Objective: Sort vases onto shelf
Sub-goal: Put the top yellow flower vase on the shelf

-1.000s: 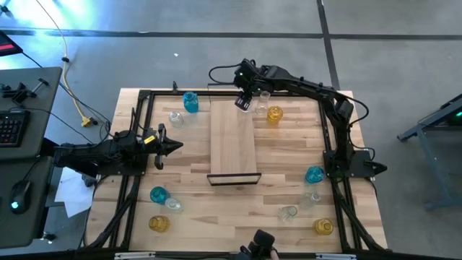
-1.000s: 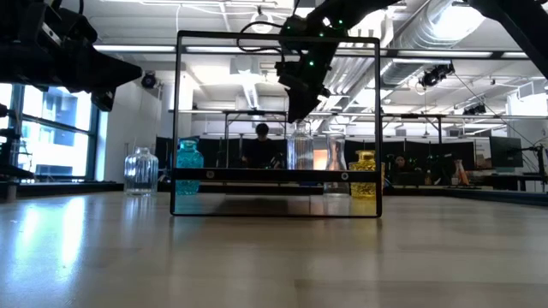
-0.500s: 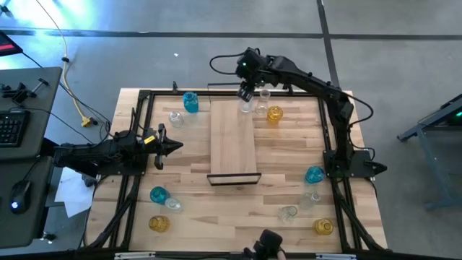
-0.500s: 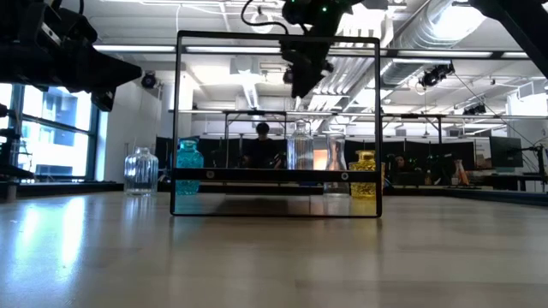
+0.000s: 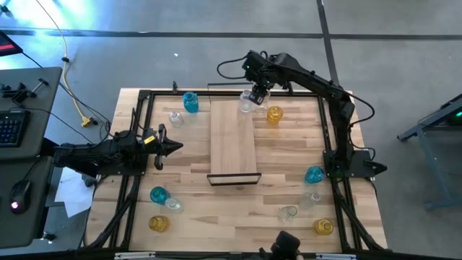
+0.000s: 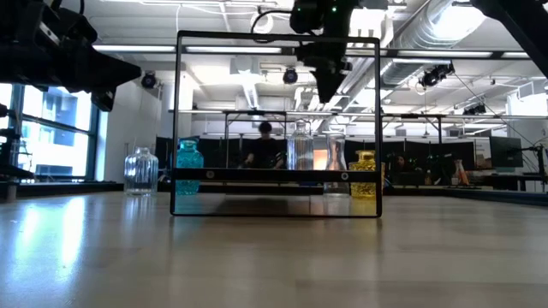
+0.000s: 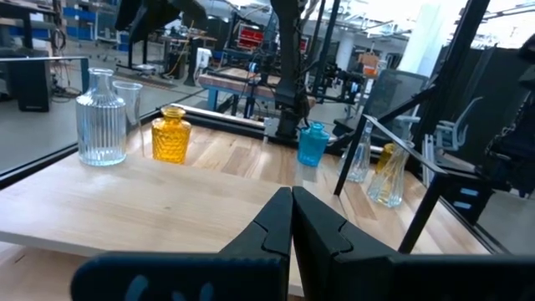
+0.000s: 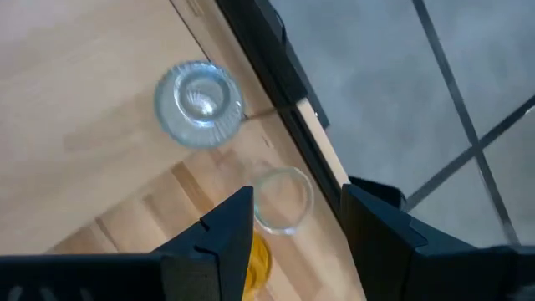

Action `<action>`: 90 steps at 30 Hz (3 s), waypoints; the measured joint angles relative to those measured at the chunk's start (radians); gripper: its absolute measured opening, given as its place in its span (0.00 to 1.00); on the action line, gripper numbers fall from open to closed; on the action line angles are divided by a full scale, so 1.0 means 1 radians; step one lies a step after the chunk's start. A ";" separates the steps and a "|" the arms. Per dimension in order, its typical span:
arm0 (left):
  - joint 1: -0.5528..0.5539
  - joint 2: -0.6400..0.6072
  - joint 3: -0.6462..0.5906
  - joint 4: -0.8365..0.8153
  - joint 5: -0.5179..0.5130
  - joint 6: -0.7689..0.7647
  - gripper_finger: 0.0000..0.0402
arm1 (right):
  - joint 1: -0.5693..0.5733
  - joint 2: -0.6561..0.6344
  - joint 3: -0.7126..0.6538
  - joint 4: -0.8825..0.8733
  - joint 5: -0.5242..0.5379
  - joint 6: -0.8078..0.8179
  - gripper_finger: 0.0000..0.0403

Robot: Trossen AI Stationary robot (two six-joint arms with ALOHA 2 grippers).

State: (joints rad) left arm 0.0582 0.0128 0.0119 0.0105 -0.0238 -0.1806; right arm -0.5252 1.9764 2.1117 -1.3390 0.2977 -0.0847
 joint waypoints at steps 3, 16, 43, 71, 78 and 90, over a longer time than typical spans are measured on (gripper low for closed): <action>0.000 0.000 0.000 -0.001 0.002 0.000 0.00 | -0.020 -0.019 0.001 -0.035 -0.008 0.014 0.41; 0.000 0.000 0.000 -0.002 0.013 0.000 0.00 | -0.089 -0.020 0.000 0.006 -0.100 0.026 0.41; 0.000 0.000 0.000 -0.002 0.013 -0.001 0.00 | -0.179 -0.018 -0.197 0.135 -0.248 -0.018 0.41; 0.000 0.000 0.000 -0.002 0.012 0.001 0.00 | -0.022 -0.478 -0.196 -0.059 -0.058 0.162 0.41; 0.000 0.000 0.000 -0.002 0.012 0.010 0.00 | 0.153 -0.724 -0.455 -0.035 0.102 0.357 0.41; 0.000 0.000 0.000 -0.002 0.012 0.009 0.00 | 0.263 -1.124 -1.067 0.386 0.160 0.474 0.40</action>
State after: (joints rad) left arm 0.0586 0.0129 0.0120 0.0085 -0.0120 -0.1719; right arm -0.2619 0.8521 1.0450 -0.9534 0.4582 0.3891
